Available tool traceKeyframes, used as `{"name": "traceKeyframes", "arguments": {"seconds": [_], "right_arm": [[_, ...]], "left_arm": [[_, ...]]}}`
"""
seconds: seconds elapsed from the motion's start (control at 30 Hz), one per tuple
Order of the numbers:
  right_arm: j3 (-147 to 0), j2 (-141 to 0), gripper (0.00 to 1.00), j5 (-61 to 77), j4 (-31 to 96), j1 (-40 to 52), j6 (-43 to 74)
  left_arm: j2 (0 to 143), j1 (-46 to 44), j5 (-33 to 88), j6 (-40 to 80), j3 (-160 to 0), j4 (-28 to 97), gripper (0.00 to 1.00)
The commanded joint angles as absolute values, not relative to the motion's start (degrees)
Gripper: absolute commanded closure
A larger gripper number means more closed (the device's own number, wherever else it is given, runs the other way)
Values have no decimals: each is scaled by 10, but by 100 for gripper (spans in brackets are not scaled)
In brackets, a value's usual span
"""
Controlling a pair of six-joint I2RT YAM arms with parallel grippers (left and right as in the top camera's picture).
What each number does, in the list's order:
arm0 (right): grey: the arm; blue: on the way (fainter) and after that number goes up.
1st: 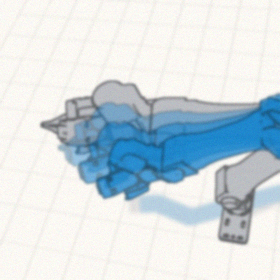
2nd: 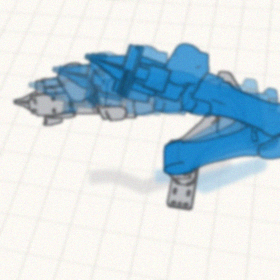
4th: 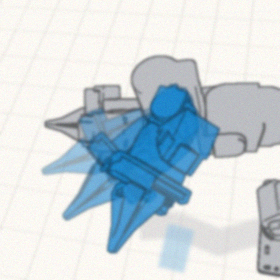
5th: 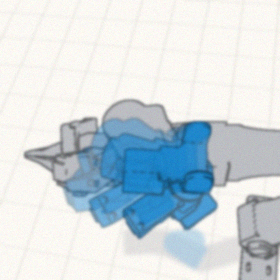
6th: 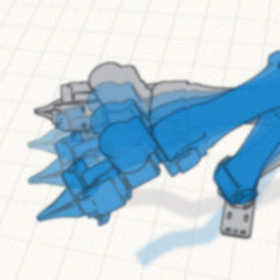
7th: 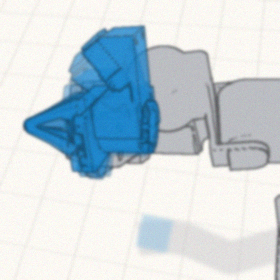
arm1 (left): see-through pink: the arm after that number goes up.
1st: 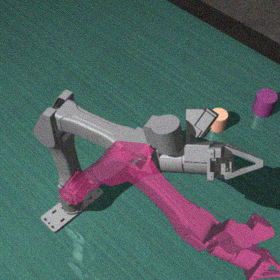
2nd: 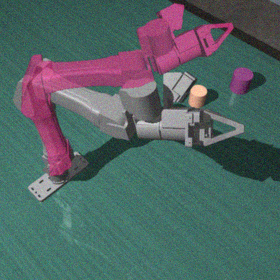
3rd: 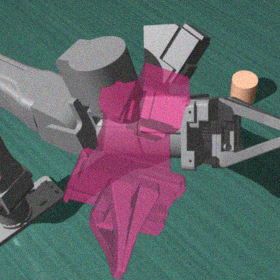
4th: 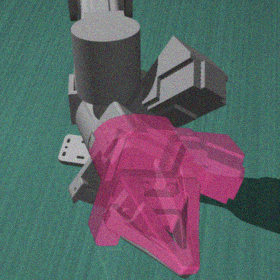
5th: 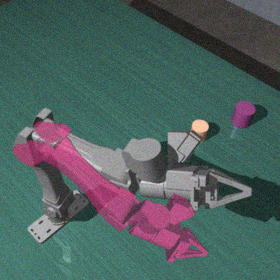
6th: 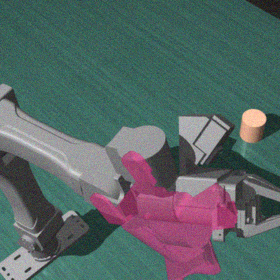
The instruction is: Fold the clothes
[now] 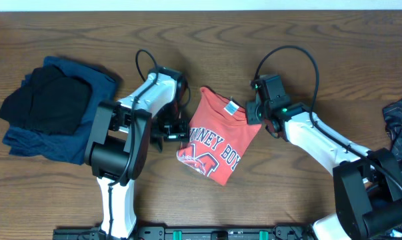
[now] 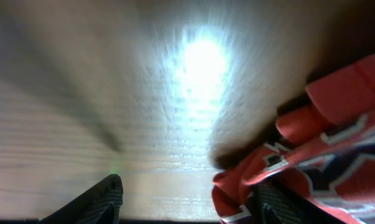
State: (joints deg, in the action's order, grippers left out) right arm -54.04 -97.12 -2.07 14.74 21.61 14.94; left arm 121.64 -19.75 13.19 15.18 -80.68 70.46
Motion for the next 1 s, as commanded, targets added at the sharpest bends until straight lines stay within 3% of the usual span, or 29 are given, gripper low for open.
{"name": "traceKeyframes", "arguments": {"seconds": [0.0, 0.27, 0.33, 0.4, 0.53, 0.6, 0.67, 0.97], "right_arm": [[-543, -976, 80, -56, 140, 208, 142], [-544, -928, 70, -60, 219, 207, 136], [-544, -904, 67, -60, 232, 204, 136], [-544, -877, 62, -60, 245, 202, 136], [-544, -837, 54, -60, 284, 201, 136], [-544, -827, 48, -60, 307, 202, 136], [-544, -822, 32, -59, 334, 202, 137], [-544, -822, 28, -56, 399, 202, 154]], "left_arm": [[1210, -203, 131, 162, -794, 709, 33], [1098, -165, 113, 173, -794, 678, 32], [1065, -146, 111, 174, -794, 648, 27], [1037, -129, 123, 166, -794, 603, 15], [1021, -105, 265, 63, -794, 504, 1], [1031, -99, 295, 45, -794, 471, 2], [1050, -97, 310, 44, -794, 442, 2], [1175, -97, 454, -4, -794, 371, 2]]}}
